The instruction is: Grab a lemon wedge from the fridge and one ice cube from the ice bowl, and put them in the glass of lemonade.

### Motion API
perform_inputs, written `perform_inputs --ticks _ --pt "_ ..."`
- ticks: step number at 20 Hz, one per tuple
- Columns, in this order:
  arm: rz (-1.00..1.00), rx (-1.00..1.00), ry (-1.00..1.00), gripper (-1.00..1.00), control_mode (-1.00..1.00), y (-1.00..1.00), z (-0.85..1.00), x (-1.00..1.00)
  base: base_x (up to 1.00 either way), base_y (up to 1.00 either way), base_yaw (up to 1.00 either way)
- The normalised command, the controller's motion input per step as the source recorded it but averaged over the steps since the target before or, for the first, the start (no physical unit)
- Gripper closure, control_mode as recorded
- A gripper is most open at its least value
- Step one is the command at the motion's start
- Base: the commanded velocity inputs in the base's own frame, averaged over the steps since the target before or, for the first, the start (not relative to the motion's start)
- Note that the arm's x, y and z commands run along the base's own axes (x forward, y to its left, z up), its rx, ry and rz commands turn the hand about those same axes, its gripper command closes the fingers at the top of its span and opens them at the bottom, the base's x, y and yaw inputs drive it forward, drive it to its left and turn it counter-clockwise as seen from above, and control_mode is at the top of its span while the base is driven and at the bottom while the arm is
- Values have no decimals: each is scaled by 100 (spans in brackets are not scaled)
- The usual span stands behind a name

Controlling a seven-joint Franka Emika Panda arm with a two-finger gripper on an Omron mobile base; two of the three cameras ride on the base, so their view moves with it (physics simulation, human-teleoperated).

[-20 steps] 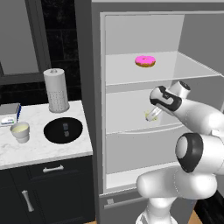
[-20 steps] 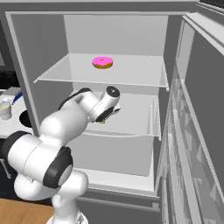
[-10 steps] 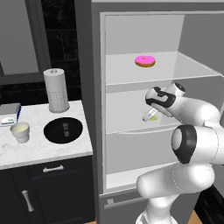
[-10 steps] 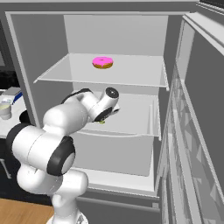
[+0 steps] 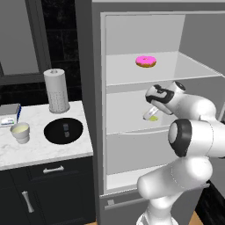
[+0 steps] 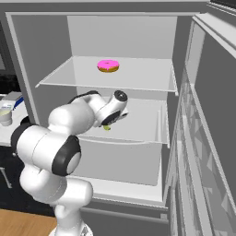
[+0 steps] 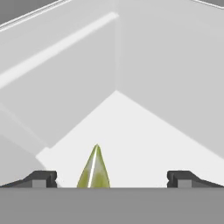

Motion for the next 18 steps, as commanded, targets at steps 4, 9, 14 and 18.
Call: perform_inputs --ticks 4,9,14,18 --pt "0 0 0 -100 -100 0 -26 -33 0 0 0" --pt "0 0 0 -100 -100 1 -32 -13 0 0 0" --pt "0 0 2 -100 -100 1 -19 10 0 0 0" --pt "0 0 9 100 -100 0 -14 0 0 0 0"
